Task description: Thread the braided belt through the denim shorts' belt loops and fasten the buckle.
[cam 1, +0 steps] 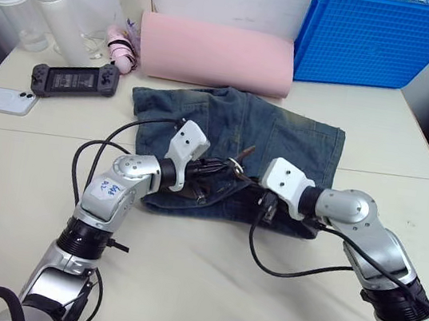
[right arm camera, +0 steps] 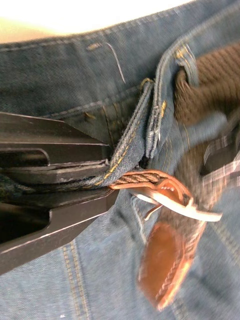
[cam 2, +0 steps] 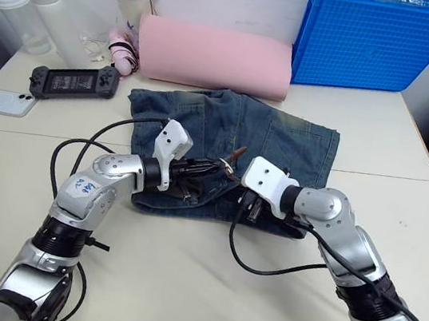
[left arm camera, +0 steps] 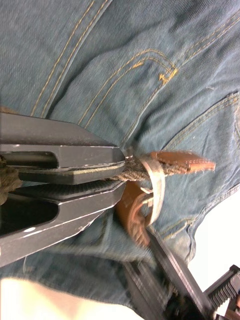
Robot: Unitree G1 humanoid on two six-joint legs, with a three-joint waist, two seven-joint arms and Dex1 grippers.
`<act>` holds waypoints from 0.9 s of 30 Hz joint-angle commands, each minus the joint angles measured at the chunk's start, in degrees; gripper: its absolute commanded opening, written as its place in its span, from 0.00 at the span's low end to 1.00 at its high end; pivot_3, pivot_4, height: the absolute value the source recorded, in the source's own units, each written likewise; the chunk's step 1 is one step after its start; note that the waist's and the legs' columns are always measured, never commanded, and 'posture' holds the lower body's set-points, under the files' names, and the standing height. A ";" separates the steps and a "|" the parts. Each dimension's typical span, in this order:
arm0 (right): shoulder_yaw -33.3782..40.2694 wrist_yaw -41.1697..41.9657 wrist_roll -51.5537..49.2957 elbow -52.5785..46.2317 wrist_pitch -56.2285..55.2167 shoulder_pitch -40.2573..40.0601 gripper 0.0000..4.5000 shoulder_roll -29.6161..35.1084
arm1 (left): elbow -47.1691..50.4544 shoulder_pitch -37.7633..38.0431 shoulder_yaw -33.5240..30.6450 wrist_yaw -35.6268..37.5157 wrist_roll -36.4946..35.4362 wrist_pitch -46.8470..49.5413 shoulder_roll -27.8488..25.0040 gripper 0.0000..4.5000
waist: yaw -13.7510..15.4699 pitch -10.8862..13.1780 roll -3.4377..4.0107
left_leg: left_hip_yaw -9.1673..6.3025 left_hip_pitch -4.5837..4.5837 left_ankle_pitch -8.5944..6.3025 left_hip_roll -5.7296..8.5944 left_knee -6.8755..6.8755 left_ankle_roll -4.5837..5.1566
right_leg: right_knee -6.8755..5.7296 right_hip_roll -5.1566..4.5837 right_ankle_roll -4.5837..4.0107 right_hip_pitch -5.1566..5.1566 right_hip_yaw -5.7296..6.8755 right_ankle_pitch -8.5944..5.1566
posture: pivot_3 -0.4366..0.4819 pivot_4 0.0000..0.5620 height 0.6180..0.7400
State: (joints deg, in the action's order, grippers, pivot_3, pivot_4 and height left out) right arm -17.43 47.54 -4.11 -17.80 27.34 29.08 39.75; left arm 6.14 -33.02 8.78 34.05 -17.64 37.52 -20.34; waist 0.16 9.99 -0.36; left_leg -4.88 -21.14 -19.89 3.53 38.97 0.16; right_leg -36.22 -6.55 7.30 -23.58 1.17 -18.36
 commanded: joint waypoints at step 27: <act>1.12 12.13 11.24 27.79 -35.71 21.62 0.63 5.01 | -3.09 -4.36 4.20 7.12 10.08 -19.04 -2.26 0.00 | 0.74 0.00 0.01 | 0.11 -0.03 0.00 -0.03 0.02 0.00 | 0.21 0.02 0.00 0.02 0.00 0.00 | 0.48 0.27 1.00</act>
State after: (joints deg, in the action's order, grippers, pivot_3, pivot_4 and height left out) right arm -16.73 60.37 5.89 9.39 -4.41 48.37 44.86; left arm 2.34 -36.19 12.73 40.62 -8.27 20.23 -22.53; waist 0.90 10.00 -0.35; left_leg -4.77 -21.18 -19.89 3.50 38.99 0.17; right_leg -36.02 -6.54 7.31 -23.57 1.17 -18.36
